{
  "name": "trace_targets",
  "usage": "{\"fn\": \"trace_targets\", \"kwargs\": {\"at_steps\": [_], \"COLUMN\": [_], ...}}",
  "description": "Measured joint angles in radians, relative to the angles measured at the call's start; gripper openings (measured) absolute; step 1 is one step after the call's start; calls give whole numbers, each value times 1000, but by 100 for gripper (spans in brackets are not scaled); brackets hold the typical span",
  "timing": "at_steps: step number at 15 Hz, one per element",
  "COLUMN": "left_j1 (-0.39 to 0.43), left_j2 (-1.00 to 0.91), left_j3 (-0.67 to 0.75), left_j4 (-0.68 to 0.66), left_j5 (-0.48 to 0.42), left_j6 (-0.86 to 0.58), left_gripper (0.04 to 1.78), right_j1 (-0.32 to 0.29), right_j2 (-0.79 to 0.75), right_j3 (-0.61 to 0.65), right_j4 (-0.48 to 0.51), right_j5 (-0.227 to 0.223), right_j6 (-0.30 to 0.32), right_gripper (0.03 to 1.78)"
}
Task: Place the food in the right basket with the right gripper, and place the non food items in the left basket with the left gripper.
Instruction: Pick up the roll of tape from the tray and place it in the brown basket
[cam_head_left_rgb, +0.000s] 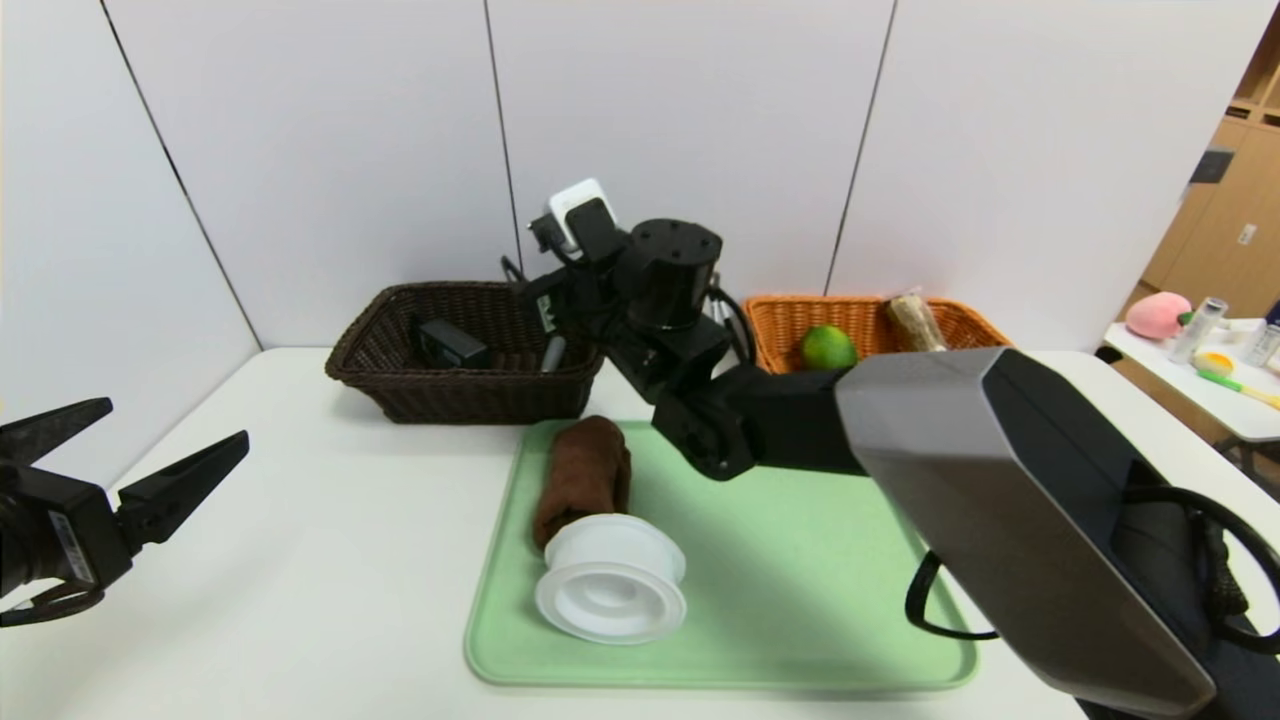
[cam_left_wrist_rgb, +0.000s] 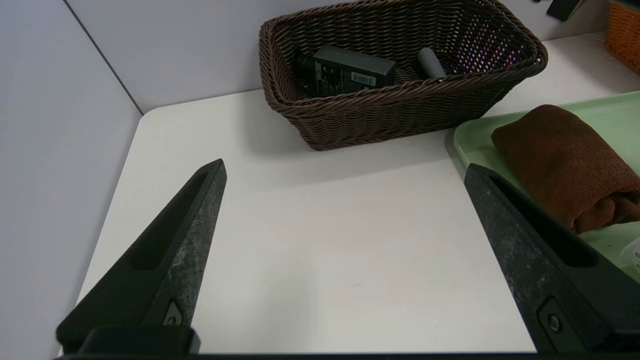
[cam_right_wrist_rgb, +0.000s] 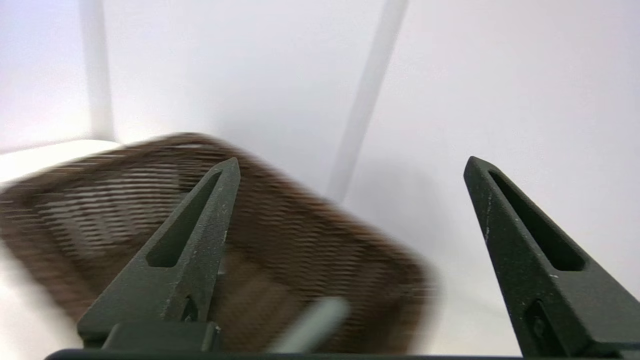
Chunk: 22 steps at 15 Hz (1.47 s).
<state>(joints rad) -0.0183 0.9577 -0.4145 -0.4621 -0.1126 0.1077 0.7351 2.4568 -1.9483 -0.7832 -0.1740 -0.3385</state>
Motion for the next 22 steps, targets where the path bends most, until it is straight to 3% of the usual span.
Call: {"fn": "trace_targets", "kwargs": {"at_steps": [2, 6, 10, 13, 17, 20, 22], "left_j1": [0, 0, 0, -2, -23, -93, -138], "left_j2": [-2, -18, -24, -11, 39, 94, 151], "left_j3": [0, 1, 0, -19, -46, -58, -110], "left_j4": [0, 2, 1, 1, -1, -44, -53], "left_j5": [0, 1, 0, -1, -1, 3, 19], "left_j6": [2, 1, -6, -6, -11, -4, 5], "left_gripper": [169, 169, 169, 169, 169, 169, 169], "right_j1": [-57, -180, -325, -431, -601, -656, -669], "right_j2": [-55, -236, -526, -779, -1141, -1339, -1422], "right_j3": [11, 160, 484, 757, 1149, 1383, 1473], "right_j4": [37, 87, 156, 246, 324, 340, 348], "right_j5": [-60, -74, -71, -63, -1, 22, 25], "right_j6": [-47, -39, -11, 64, 160, 205, 215], "right_gripper": [159, 164, 167, 168, 169, 169, 169]}}
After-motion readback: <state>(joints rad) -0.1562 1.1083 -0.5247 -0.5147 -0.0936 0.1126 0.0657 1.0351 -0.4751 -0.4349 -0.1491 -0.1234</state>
